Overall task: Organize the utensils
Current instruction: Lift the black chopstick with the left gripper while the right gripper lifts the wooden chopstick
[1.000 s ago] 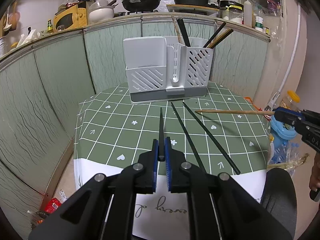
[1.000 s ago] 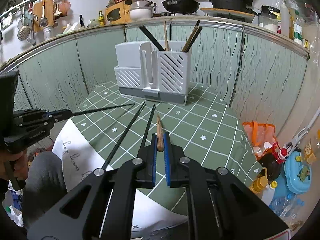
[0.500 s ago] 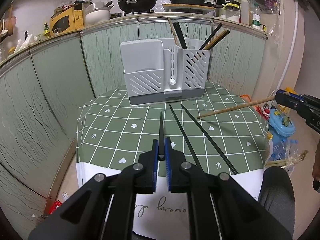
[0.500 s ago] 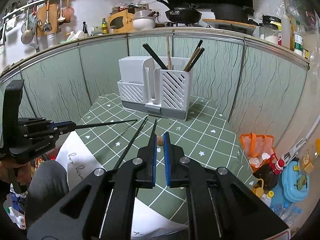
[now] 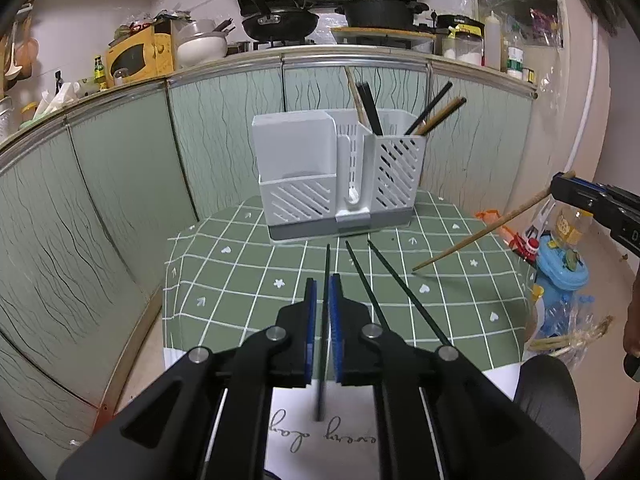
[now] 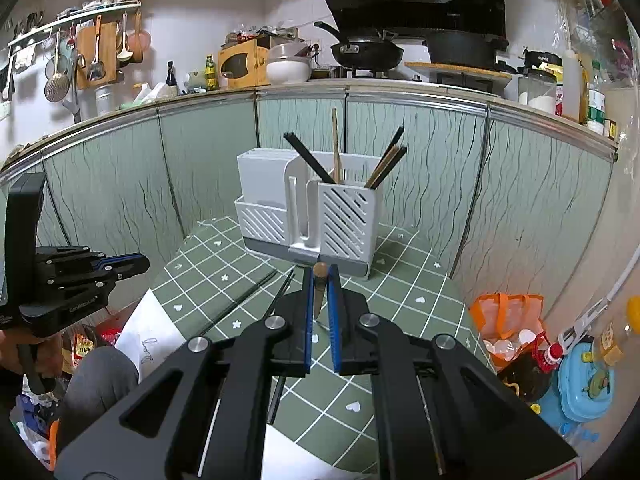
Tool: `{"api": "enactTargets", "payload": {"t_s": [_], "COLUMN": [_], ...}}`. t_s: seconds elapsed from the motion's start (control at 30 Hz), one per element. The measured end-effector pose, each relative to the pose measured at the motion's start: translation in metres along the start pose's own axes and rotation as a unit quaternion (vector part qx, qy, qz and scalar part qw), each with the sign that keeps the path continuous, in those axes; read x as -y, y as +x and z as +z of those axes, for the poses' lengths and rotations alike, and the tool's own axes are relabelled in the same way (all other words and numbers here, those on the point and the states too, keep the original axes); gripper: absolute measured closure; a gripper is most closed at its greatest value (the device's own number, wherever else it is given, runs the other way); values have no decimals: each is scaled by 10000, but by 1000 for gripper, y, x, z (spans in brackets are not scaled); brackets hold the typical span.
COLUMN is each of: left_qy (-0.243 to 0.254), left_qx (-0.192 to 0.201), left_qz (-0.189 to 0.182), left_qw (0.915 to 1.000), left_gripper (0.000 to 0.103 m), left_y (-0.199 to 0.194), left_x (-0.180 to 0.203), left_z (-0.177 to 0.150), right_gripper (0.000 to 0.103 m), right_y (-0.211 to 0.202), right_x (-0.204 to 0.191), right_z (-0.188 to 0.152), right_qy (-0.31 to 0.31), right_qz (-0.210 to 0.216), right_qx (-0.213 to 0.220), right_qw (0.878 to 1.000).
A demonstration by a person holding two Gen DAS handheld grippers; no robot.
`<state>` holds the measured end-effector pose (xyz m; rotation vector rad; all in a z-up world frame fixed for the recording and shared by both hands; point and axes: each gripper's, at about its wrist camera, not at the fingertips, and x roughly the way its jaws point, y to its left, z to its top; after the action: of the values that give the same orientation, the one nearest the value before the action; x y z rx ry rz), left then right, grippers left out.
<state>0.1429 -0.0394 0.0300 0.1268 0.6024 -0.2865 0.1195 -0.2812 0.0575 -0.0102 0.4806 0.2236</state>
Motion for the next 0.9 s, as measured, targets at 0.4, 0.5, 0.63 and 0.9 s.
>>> {"api": "enactTargets", "payload": {"t_s": [0.4,0.5,0.63,0.9], "left_qy": [-50,-45,-59,-48], "left_qx": [-114,-177,-202,-206], "left_qz": [-24,-47,-59,-50], "left_qw": [9999,9998,9998,9998], "left_gripper": [93,93,93,87], "left_y": [14,18,20,20], "left_x": [-12,-13,-14,-14], "left_z": [-16,-22,-23,-23], "right_gripper": [97,97,97,97], "right_y": [-2,-1,-1,-1], "right_x": [-1,0,0,3], "right_z": [7,5,5,5], "right_qy": [-23,-9,-2,10], "right_qz": [56,53,58,35], "right_qx": [65,56,57,64], "right_qw": [10000,10000,10000,10000]}}
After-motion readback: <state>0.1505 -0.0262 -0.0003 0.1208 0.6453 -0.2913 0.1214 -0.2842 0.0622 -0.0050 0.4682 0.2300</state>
